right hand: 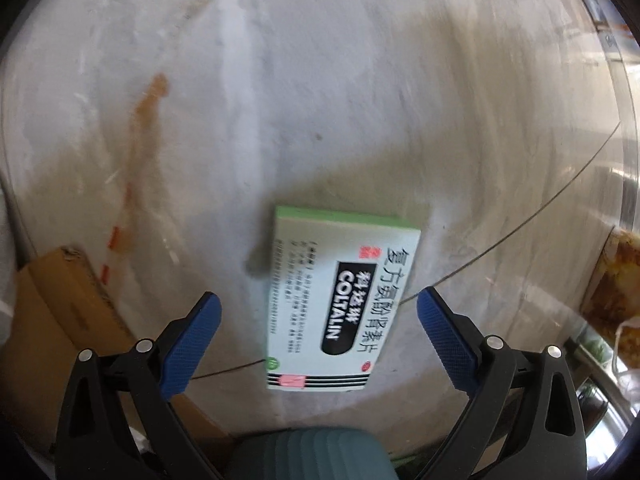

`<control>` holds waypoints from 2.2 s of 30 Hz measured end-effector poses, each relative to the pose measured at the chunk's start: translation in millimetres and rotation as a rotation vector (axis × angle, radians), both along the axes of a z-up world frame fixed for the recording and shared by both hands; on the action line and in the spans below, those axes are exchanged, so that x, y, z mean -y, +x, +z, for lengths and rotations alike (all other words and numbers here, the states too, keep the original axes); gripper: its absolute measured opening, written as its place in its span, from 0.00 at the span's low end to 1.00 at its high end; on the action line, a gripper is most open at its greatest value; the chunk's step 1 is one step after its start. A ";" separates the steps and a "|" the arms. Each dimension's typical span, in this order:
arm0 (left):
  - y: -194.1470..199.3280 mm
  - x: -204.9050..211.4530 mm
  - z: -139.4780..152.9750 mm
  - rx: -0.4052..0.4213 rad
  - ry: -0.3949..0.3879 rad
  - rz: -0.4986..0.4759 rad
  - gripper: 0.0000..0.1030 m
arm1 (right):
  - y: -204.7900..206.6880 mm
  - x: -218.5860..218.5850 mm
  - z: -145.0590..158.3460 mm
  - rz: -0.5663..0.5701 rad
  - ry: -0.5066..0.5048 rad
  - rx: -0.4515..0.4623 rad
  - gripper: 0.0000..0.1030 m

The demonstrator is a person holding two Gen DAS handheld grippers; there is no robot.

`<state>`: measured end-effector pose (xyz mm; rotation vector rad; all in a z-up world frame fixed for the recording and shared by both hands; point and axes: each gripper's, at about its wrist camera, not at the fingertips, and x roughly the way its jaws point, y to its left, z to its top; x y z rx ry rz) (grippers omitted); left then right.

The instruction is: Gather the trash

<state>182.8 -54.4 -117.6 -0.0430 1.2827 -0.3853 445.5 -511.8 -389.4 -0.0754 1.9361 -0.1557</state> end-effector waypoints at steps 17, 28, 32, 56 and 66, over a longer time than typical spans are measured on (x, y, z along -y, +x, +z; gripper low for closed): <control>4.3 4.7 -3.8 -0.017 -0.005 0.013 0.95 | 3.6 -25.6 -15.2 0.144 0.047 -0.037 0.71; -10.3 7.0 10.4 0.010 -0.017 -0.005 0.95 | 11.5 -41.8 47.1 0.187 -0.002 0.138 0.70; -27.4 7.9 27.6 0.053 -0.015 -0.027 0.95 | 11.6 -42.0 99.3 0.141 0.005 0.246 0.70; -148.3 64.2 152.9 0.466 0.008 -0.096 0.95 | -354.4 -53.3 433.7 -0.222 -0.027 0.826 0.71; -147.8 78.5 123.2 0.474 0.049 -0.195 0.95 | -377.8 -52.6 384.0 -0.318 -0.016 0.765 0.85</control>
